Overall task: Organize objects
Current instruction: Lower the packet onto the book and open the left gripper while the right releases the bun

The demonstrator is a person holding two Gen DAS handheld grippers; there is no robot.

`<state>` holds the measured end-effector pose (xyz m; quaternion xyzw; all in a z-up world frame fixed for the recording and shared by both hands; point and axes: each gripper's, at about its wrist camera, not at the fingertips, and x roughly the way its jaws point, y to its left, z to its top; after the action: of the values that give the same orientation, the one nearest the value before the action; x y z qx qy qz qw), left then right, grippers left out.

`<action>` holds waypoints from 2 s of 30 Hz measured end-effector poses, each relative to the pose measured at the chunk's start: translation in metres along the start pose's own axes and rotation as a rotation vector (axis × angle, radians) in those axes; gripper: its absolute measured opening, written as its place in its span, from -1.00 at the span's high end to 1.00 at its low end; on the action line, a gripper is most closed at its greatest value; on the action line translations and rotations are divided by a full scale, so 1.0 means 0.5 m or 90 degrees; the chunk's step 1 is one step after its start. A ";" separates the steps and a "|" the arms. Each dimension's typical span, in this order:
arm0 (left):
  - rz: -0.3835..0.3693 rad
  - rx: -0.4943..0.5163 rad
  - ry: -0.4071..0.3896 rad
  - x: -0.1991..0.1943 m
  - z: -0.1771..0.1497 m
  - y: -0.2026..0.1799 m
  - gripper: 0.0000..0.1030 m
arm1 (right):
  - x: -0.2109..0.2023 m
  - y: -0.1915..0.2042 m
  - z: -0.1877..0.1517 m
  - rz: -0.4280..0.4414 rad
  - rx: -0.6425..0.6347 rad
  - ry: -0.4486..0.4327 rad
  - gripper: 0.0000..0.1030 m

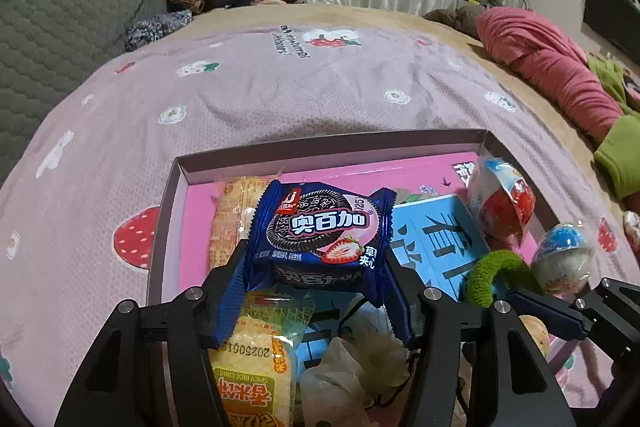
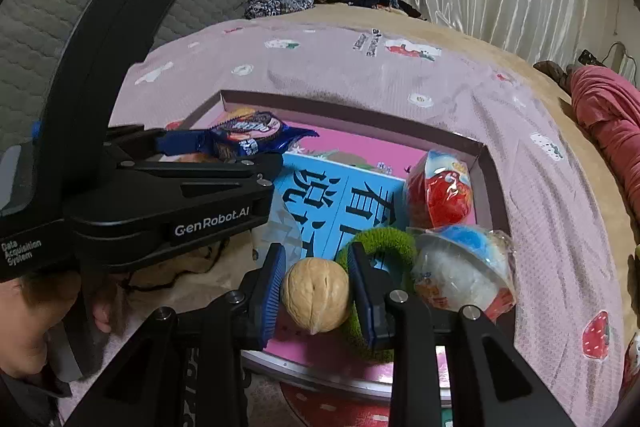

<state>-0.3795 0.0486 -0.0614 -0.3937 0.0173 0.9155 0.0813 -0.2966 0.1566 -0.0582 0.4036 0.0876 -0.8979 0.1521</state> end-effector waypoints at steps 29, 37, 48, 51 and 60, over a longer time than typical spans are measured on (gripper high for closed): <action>0.032 0.025 0.024 -0.028 -0.011 0.000 -0.45 | 0.028 0.006 -0.005 -0.030 -0.014 0.041 0.07; 0.040 0.023 0.022 -0.038 -0.009 0.006 -0.54 | 0.010 -0.007 -0.003 -0.044 -0.008 0.032 -0.02; 0.032 0.003 0.016 -0.060 -0.001 0.023 -0.63 | -0.013 -0.005 0.005 -0.066 -0.014 0.018 -0.27; 0.036 0.003 0.015 -0.064 -0.002 0.025 -0.63 | -0.014 -0.007 0.005 -0.069 -0.014 0.018 -0.30; 0.031 -0.020 0.003 -0.085 0.006 0.041 -0.64 | -0.029 -0.018 0.006 -0.059 0.004 0.006 -0.46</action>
<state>-0.3561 0.0227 -0.0292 -0.3963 0.0125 0.9165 0.0529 -0.2926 0.1673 -0.0449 0.4036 0.1042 -0.9025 0.1084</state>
